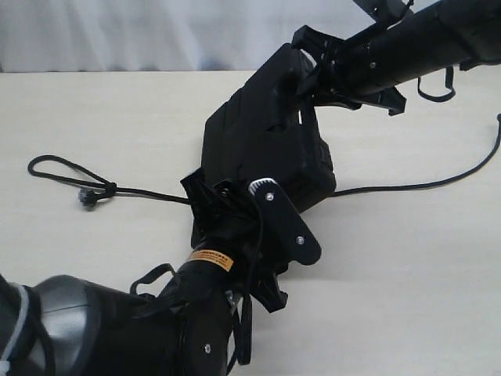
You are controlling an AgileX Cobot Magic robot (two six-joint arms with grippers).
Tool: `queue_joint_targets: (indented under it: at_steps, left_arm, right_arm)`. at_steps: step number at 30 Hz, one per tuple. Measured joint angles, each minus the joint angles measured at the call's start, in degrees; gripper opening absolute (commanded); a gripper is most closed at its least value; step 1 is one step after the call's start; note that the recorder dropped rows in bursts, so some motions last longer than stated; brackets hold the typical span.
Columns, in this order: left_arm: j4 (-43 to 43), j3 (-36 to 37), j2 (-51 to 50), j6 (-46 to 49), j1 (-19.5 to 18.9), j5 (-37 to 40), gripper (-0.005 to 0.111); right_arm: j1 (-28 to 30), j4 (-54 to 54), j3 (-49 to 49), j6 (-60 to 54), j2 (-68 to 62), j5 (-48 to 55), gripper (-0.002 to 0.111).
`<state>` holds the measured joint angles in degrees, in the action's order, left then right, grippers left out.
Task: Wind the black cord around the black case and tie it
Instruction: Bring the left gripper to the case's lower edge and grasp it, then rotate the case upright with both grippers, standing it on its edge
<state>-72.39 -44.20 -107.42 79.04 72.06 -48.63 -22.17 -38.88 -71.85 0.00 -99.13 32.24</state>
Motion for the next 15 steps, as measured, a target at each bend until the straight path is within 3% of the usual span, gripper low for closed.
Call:
queue_joint_targets:
  at_steps: [5, 15]
  left_arm:
    - [1.7, 0.0, -2.9, -8.4, 0.0, -2.6, 0.068]
    - [1.4, 0.0, -2.9, -9.7, 0.0, -3.3, 0.068]
  right_arm:
    - [0.0, -0.3, 0.0, 0.0, 0.0, 0.0, 0.004]
    - [0.0, -0.6, -0.1, 0.0, 0.1, -0.2, 0.004]
